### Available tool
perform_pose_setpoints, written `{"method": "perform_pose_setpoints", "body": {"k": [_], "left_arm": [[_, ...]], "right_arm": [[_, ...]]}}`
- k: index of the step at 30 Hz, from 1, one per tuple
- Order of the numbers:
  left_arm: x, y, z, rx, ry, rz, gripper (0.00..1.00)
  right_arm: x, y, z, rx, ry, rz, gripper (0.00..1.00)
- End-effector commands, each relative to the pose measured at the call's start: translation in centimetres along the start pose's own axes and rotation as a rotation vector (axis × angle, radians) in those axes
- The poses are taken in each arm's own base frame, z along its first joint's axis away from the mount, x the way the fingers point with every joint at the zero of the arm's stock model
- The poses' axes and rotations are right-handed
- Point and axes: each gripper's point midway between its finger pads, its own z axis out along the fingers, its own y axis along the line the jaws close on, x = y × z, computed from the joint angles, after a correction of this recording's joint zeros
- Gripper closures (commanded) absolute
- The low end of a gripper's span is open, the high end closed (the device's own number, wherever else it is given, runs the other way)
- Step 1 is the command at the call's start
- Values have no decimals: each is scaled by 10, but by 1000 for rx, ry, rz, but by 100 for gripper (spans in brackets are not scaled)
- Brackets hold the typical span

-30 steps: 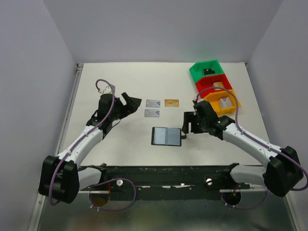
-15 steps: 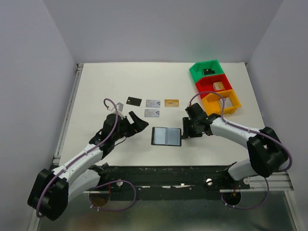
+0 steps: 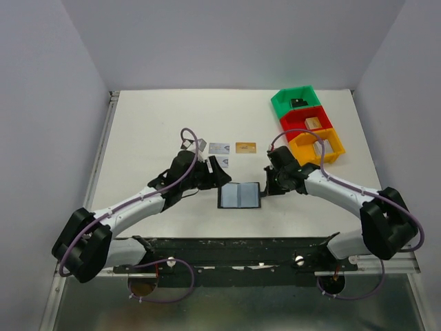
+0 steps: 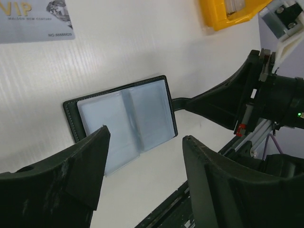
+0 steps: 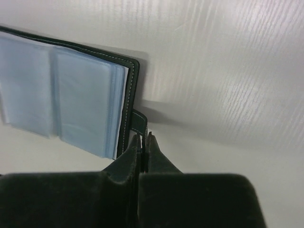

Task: Take the credit cards out of the card holder
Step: Remove the credit card from the card holder.

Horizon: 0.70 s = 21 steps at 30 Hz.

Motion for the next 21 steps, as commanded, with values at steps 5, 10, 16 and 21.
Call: {"method": "perform_pose_setpoints", "body": {"k": [5, 10, 16, 21], "left_arm": [[19, -19, 27, 21, 122, 105, 33], [33, -27, 45, 5, 190, 159, 28], [46, -30, 60, -17, 252, 200, 28], [52, -26, 67, -33, 275, 215, 30]], "right_arm": [[-14, 28, -40, -194, -99, -120, 100], [-14, 38, -47, -252, -100, -134, 100], [-16, 46, -48, -298, -109, -133, 100], [-16, 44, -46, -282, -106, -132, 100]]}}
